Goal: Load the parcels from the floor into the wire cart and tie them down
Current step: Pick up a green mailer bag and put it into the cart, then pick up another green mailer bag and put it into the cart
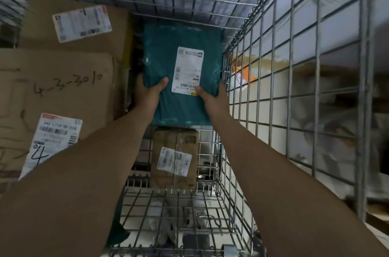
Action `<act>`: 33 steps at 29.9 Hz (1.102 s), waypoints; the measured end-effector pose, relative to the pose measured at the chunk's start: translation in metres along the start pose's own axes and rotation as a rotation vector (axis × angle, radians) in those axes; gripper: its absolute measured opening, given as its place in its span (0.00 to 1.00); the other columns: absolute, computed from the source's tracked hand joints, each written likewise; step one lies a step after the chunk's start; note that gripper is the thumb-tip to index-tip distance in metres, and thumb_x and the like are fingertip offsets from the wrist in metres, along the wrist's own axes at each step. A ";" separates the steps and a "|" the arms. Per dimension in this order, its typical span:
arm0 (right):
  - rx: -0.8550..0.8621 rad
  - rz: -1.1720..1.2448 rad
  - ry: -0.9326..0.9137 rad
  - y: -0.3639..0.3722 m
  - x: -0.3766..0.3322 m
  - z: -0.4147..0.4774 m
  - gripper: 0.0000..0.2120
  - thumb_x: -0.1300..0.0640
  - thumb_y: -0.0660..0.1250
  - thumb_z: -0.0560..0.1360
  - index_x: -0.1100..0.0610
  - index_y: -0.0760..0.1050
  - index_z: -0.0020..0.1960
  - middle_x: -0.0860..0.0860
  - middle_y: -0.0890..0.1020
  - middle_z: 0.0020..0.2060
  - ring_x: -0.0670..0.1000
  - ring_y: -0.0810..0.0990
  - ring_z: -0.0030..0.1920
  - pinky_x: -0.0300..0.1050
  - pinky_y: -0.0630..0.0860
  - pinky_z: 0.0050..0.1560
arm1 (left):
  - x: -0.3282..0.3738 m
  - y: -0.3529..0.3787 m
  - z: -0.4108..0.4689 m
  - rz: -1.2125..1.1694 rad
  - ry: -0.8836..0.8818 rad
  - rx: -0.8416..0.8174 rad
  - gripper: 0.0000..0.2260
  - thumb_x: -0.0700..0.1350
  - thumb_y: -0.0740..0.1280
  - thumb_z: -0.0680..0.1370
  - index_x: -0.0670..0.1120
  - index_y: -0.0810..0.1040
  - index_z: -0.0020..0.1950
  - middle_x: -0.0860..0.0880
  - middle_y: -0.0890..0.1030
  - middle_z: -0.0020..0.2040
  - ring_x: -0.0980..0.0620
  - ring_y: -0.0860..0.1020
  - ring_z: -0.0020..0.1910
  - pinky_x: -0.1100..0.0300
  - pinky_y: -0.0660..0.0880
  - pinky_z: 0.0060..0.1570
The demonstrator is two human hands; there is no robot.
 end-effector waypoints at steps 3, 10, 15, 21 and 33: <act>0.009 0.016 -0.013 0.008 -0.002 0.002 0.38 0.47 0.78 0.72 0.47 0.66 0.77 0.47 0.80 0.65 0.52 0.80 0.62 0.55 0.79 0.63 | 0.007 -0.003 0.003 0.021 0.004 -0.005 0.29 0.48 0.77 0.76 0.48 0.71 0.75 0.49 0.80 0.67 0.47 0.80 0.63 0.44 0.78 0.65; 0.012 -0.095 -0.010 0.008 0.003 0.003 0.38 0.43 0.75 0.74 0.44 0.62 0.79 0.47 0.78 0.68 0.52 0.79 0.65 0.56 0.77 0.66 | 0.006 -0.004 0.003 0.074 0.028 0.032 0.29 0.48 0.76 0.78 0.47 0.70 0.76 0.48 0.78 0.68 0.48 0.78 0.63 0.53 0.76 0.61; 0.035 -0.215 -0.014 0.005 -0.007 -0.003 0.35 0.43 0.73 0.76 0.47 0.63 0.78 0.47 0.78 0.67 0.50 0.79 0.62 0.50 0.77 0.63 | 0.016 -0.005 -0.001 0.246 0.083 0.103 0.29 0.52 0.74 0.78 0.48 0.68 0.76 0.47 0.77 0.71 0.44 0.76 0.68 0.46 0.74 0.68; 0.007 -0.757 0.052 0.002 -0.029 -0.028 0.43 0.39 0.69 0.76 0.55 0.54 0.81 0.57 0.68 0.75 0.62 0.70 0.73 0.64 0.71 0.70 | 0.062 0.027 -0.037 1.185 0.332 -0.045 0.36 0.54 0.64 0.84 0.45 0.49 0.84 0.42 0.47 0.85 0.41 0.49 0.83 0.43 0.55 0.80; -0.136 -1.535 -0.228 -0.018 -0.301 -0.194 0.34 0.32 0.50 0.82 0.50 0.64 0.80 0.55 0.68 0.77 0.60 0.69 0.75 0.61 0.64 0.73 | 0.286 0.006 -0.182 1.577 0.435 -0.298 0.36 0.69 0.49 0.83 0.47 0.61 0.83 0.43 0.60 0.83 0.40 0.60 0.80 0.43 0.56 0.79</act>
Point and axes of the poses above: each hand's wrist, its own z-axis towards the middle knuckle, its own y-axis out of the palm, x = y × z, the point moved 10 cm from there along z, towards the middle knuckle
